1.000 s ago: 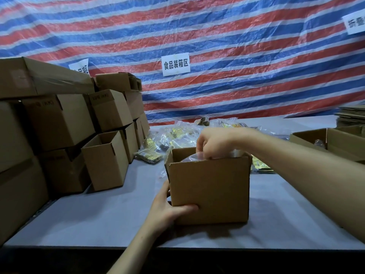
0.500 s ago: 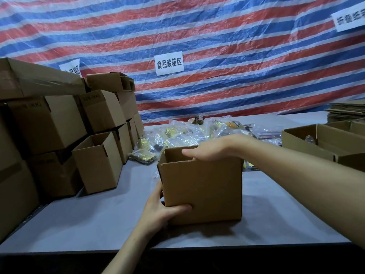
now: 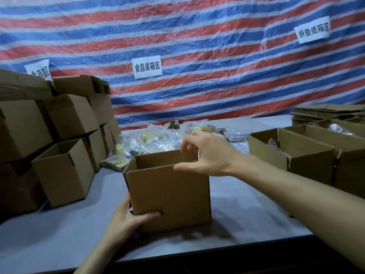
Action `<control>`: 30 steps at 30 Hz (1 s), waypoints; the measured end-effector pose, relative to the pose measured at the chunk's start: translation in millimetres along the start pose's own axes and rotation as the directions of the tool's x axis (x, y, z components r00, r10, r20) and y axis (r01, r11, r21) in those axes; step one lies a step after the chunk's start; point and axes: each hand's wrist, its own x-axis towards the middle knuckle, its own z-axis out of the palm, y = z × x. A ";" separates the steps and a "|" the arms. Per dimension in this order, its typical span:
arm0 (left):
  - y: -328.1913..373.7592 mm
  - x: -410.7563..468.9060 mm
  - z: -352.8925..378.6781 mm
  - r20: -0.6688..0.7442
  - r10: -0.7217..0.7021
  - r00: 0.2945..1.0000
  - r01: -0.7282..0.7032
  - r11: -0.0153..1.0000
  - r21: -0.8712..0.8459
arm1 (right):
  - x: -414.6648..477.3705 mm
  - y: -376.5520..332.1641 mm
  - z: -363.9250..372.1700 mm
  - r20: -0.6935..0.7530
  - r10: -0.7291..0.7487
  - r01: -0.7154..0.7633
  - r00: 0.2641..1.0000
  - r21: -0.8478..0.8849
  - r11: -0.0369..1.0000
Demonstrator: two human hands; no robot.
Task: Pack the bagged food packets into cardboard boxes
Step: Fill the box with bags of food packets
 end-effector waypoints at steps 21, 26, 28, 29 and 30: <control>58.3 -26.5 56.3 0.098 -0.141 0.985 0.080 0.882 0.464 | -84.2 22.1 -69.0 0.470 0.002 0.130 0.883 -0.248 0.960; 69.8 -27.2 83.0 0.095 -0.222 0.970 0.176 0.919 0.353 | -94.7 20.4 -78.8 0.491 0.038 0.100 0.870 -0.252 0.963; 71.5 -26.9 89.1 0.078 -0.237 0.968 0.203 0.932 0.302 | -98.7 15.7 -84.5 0.501 0.027 0.114 0.865 -0.250 0.961; 72.6 -26.4 90.6 0.066 -0.240 0.969 0.213 0.935 0.282 | -100.7 13.1 -87.1 0.502 0.009 0.141 0.865 -0.259 0.956; 74.8 -25.1 91.4 0.043 -0.239 0.970 0.220 0.940 0.260 | -102.1 10.3 -89.9 0.505 -0.014 0.175 0.863 -0.273 0.946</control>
